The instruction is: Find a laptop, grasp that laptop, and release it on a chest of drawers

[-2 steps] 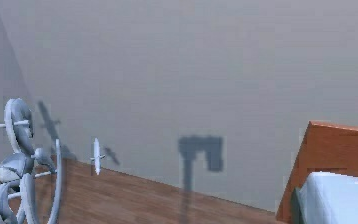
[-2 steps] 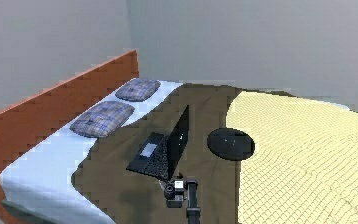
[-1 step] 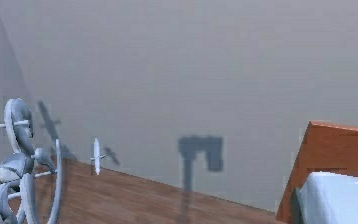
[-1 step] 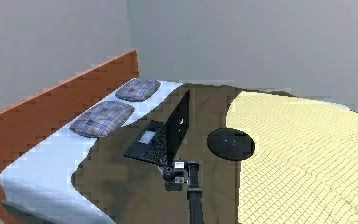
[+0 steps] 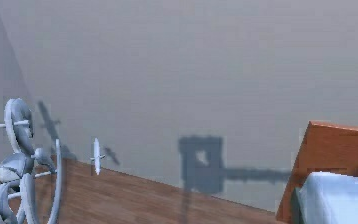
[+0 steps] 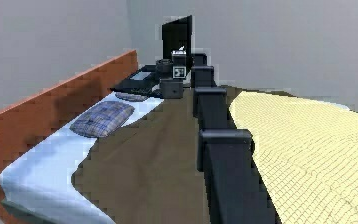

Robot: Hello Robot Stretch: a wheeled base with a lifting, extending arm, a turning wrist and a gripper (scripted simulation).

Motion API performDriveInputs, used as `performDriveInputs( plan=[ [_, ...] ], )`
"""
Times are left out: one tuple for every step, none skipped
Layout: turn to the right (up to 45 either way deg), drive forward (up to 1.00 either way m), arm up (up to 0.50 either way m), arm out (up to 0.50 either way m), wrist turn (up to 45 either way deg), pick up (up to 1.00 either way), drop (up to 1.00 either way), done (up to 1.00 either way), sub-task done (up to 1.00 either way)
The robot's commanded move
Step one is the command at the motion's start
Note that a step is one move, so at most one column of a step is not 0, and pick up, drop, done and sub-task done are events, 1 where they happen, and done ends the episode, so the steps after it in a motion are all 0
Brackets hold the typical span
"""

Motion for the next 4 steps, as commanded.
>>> performDriveInputs(
  plan=[
    [0.0,0.00,0.00,0.00,-45.0,0.00,0.00,0.00,0.00],
    [0.0,0.00,0.00,0.00,-45.0,0.00,0.00,0.00,0.00],
    [0.0,0.00,0.00,0.00,-36.0,0.00,0.00,0.00,0.00],
    [0.0,0.00,0.00,-0.38,0.0,0.00,0.00,0.00,0.00]
  ],
)
